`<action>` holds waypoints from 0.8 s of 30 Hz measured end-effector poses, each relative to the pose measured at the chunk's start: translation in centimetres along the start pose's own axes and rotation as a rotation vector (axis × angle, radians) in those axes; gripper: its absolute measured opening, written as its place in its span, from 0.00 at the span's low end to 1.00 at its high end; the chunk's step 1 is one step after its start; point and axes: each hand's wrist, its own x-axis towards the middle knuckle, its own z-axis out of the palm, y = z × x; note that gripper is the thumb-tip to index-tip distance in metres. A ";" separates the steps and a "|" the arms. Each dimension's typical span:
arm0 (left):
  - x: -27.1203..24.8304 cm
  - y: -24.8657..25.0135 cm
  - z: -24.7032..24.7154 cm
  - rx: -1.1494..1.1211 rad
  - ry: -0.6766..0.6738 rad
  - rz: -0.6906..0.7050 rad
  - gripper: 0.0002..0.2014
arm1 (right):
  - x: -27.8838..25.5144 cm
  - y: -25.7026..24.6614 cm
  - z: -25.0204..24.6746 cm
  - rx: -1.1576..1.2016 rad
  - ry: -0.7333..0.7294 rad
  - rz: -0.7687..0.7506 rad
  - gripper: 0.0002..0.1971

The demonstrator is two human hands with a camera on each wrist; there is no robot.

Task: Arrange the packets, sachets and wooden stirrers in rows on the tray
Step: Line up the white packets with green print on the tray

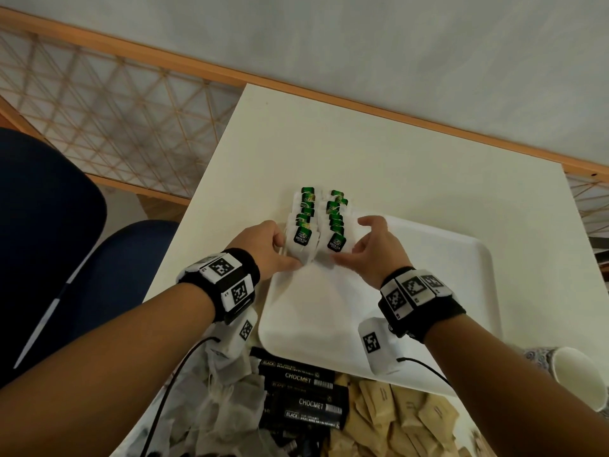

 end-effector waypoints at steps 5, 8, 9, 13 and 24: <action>0.2 0.3 0.1 0.051 -0.008 -0.004 0.22 | 0.2 0.6 1.3 -0.023 -0.094 0.054 0.45; 0.2 0.5 0.0 0.044 0.009 -0.003 0.24 | 0.3 0.4 1.7 -0.021 -0.075 0.017 0.28; 0.3 0.6 0.0 0.033 0.013 0.001 0.24 | 0.3 0.3 1.7 -0.044 -0.070 -0.012 0.22; 0.3 0.6 0.1 0.008 0.009 0.012 0.25 | 0.1 0.3 2.0 -0.113 -0.082 -0.098 0.11; -5.7 -2.9 -4.0 -0.024 0.042 0.007 0.10 | -5.1 -1.1 0.9 -0.071 -0.013 -0.188 0.22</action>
